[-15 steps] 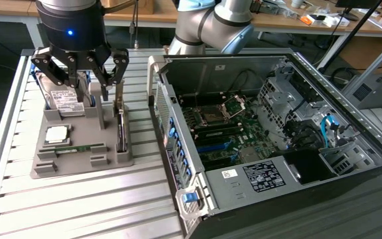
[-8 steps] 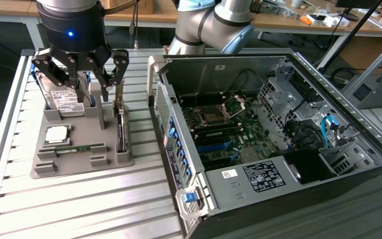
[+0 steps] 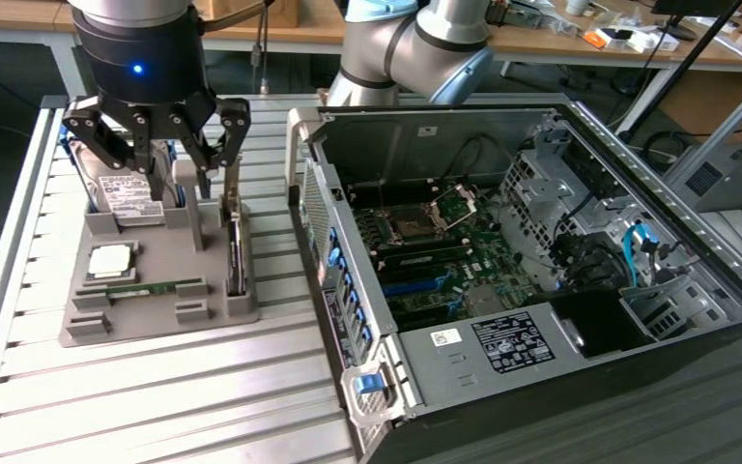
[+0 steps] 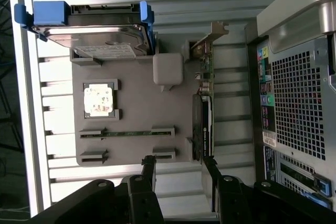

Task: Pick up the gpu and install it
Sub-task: 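Pick up the gpu and move the gpu toward the slot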

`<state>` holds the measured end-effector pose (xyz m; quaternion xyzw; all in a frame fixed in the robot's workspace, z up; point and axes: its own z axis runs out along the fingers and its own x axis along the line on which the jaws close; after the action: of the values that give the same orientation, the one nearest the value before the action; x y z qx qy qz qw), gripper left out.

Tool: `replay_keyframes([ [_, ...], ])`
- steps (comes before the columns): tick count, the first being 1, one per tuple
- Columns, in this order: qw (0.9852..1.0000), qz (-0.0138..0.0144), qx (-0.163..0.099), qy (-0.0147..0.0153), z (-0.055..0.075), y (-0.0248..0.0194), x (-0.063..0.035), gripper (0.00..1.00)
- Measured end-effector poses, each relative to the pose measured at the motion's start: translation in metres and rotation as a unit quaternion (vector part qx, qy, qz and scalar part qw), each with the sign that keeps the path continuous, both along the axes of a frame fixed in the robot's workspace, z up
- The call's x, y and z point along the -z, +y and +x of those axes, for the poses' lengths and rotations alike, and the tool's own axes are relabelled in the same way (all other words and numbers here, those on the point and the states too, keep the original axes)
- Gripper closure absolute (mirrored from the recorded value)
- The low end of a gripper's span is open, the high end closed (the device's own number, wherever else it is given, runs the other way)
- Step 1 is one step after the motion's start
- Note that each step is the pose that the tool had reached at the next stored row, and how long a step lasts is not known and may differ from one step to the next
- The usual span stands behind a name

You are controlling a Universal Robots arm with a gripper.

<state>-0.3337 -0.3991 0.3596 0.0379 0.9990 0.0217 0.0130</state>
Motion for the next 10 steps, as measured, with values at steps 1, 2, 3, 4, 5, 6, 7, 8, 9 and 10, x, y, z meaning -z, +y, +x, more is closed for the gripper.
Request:
replay_keyframes([
  [1, 1.0000, 0.0000, 0.000, 0.0000, 0.0000, 0.0000, 0.0002, 0.52],
  [2, 1.0000, 0.0000, 0.000, 0.0000, 0.0000, 0.0000, 0.0004, 0.52],
  [3, 1.0000, 0.0000, 0.000, 0.0000, 0.0000, 0.0000, 0.0006, 0.52],
  [4, 1.0000, 0.0000, 0.000, 0.0000, 0.0000, 0.0000, 0.0008, 0.52],
  [5, 1.0000, 0.0000, 0.000, 0.0000, 0.0000, 0.0000, 0.0011, 0.52],
  [6, 1.0000, 0.0000, 0.000, 0.0000, 0.0000, 0.0000, 0.0012, 0.52],
  [7, 1.0000, 0.0000, 0.000, 0.0000, 0.0000, 0.0000, 0.0014, 0.52],
  [8, 1.0000, 0.0000, 0.000, 0.0000, 0.0000, 0.0000, 0.0017, 0.52],
  [9, 1.0000, 0.0000, 0.000, 0.0000, 0.0000, 0.0000, 0.0019, 0.52],
  [10, 1.0000, 0.0000, 0.000, 0.0000, 0.0000, 0.0000, 0.0021, 0.52],
])
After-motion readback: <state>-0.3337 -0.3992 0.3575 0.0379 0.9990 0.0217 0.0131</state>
